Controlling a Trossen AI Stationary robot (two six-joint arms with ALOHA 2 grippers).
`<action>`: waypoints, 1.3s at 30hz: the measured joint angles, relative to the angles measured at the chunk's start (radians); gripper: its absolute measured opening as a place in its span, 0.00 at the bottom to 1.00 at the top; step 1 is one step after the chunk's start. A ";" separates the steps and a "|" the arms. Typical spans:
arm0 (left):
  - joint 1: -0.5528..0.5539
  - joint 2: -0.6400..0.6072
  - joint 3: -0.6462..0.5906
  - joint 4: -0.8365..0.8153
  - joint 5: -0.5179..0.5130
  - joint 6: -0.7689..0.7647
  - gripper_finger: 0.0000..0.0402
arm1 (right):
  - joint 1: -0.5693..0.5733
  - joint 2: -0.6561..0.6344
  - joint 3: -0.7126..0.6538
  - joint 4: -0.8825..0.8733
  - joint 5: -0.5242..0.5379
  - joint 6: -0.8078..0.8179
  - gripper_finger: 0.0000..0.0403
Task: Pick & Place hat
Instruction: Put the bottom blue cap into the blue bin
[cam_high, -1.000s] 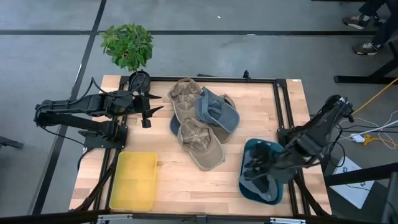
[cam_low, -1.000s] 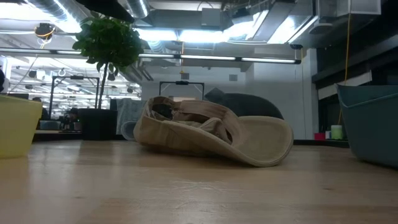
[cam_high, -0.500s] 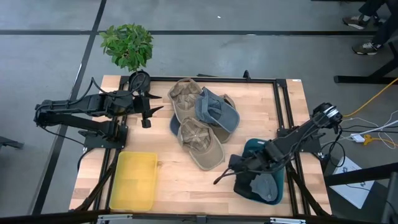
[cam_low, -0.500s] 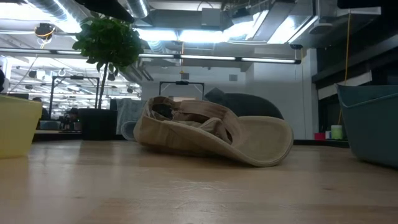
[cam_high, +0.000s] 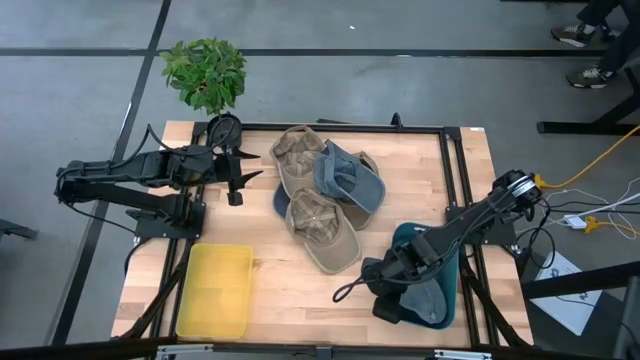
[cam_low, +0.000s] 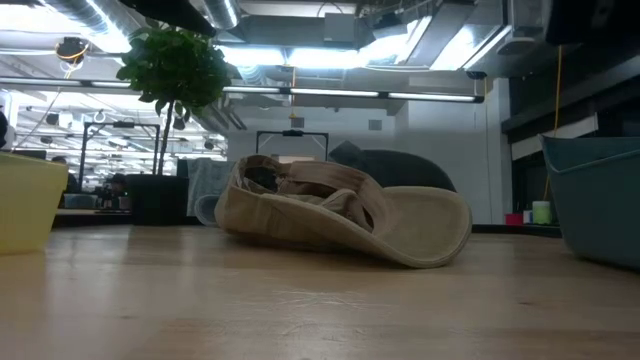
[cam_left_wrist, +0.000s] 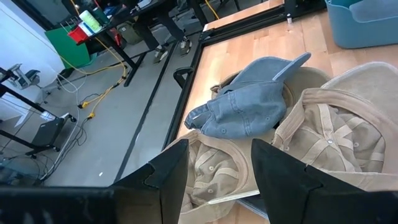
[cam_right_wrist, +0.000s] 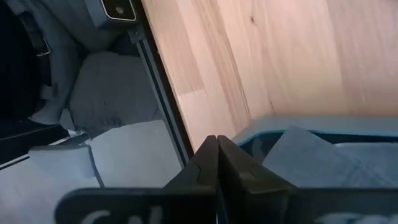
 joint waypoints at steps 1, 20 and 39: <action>0.000 0.000 0.000 0.000 0.000 0.000 0.43 | 0.000 0.000 0.000 -0.006 0.005 0.000 0.01; 0.000 0.000 0.000 0.000 0.000 0.001 0.43 | -0.006 0.019 -0.001 -0.119 0.024 -0.023 0.00; 0.000 0.000 0.000 -0.001 0.001 -0.002 0.43 | -0.021 0.124 -0.001 -0.281 -0.091 -0.053 0.00</action>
